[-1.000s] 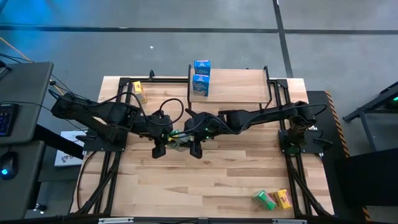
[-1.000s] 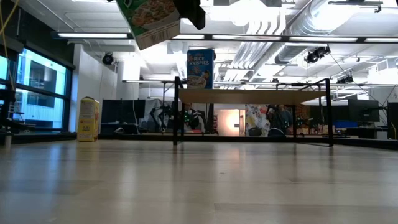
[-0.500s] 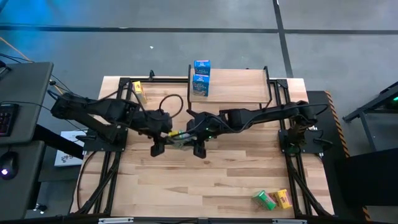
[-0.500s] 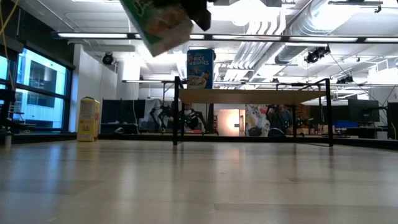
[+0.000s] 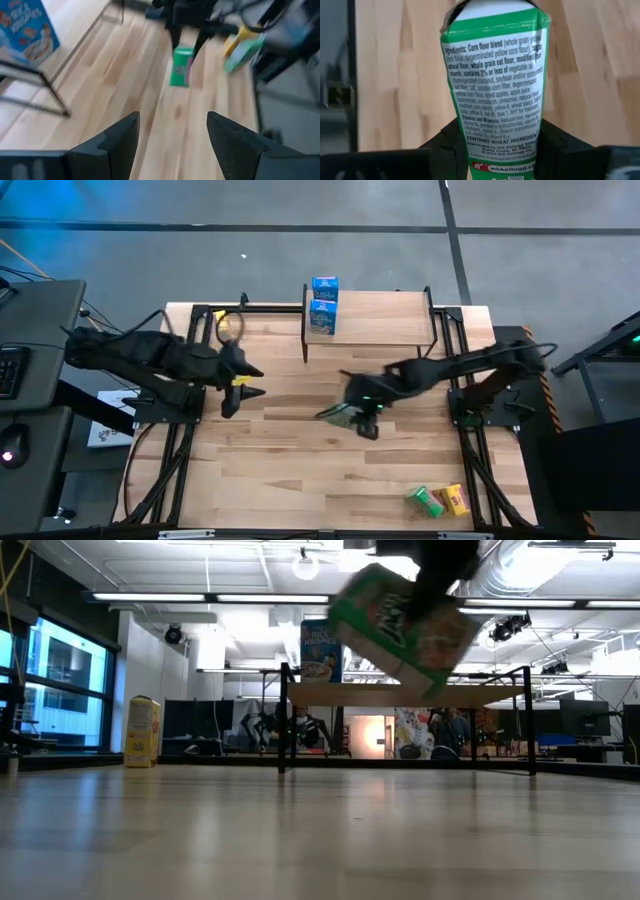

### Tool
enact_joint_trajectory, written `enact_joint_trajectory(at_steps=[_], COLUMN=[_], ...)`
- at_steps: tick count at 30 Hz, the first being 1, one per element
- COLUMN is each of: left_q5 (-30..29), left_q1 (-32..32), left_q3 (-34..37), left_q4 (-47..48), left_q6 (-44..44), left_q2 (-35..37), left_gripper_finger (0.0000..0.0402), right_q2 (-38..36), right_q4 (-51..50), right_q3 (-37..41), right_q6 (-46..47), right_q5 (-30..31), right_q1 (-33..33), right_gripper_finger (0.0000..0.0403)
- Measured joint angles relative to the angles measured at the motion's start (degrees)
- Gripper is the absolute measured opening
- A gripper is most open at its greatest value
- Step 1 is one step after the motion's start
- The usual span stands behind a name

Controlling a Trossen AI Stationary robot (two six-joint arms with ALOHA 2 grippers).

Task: Stack cereal on shelf
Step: Put the left green cereal box on the shelf

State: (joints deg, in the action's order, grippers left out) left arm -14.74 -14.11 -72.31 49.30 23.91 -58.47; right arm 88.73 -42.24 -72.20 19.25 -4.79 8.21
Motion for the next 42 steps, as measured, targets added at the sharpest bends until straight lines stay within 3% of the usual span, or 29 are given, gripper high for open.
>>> enact_joint_trajectory(at_steps=[3, 7, 13, 18, 23, 26, 30, 38, 42], left_q5=[-1.83, -5.08, -13.53, -18.5, -19.61, -19.61, -19.43, -19.39, -19.38], left_q1=[-1.29, -1.87, -1.85, -1.83, -1.8, -1.81, -1.81, -1.79, -1.81], left_q3=[8.9, 20.78, 32.67, 35.05, 35.1, 35.1, 35.1, 35.1, 35.1], left_q4=[-14.34, -35.9, -59.78, -63.63, -62.53, -62.58, -62.54, -62.54, -62.54], left_q6=[1.45, 1.47, 1.35, 1.36, 1.36, 1.41, 2.65, 4.01, 4.01], left_q2=[5.63, 10.86, 13.64, 13.76, 13.78, 13.79, 13.76, 13.76, 13.76], left_gripper_finger=[0.0221, 0.0221, 0.0221, 0.0221, 0.0221, 0.0221, 0.022, 0.022, 0.022], right_q2=[-7.6, -15.35, -17.71, -17.38, -17.38, -17.38, -16.98, -13.86, -10.73], right_q4=[15.04, 39.8, 69.17, 70.99, 63.88, 57.98, 53.69, 53.86, 54.91], right_q3=[12.09, 25.39, 34.56, 31.64, 26.7, 24.26, 23.72, 23.61, 23.58], right_q6=[10.1, 19.04, 15.44, 4.28, -4.44, -5.89, -7.14, -7.85, -7.29], right_q5=[3.2, 13.96, 34.63, 43.19, 52.06, 51.45, 44.98, 27.59, 25.49], right_q1=[1.67, 3.48, 1.52, -4.17, -10.95, -15.41, -21.32, -31.19, -33.44], right_gripper_finger=[0.0129, 0.0129, 0.0129, 0.0129, 0.0129, 0.0129, 0.0129, 0.0129, 0.0129])
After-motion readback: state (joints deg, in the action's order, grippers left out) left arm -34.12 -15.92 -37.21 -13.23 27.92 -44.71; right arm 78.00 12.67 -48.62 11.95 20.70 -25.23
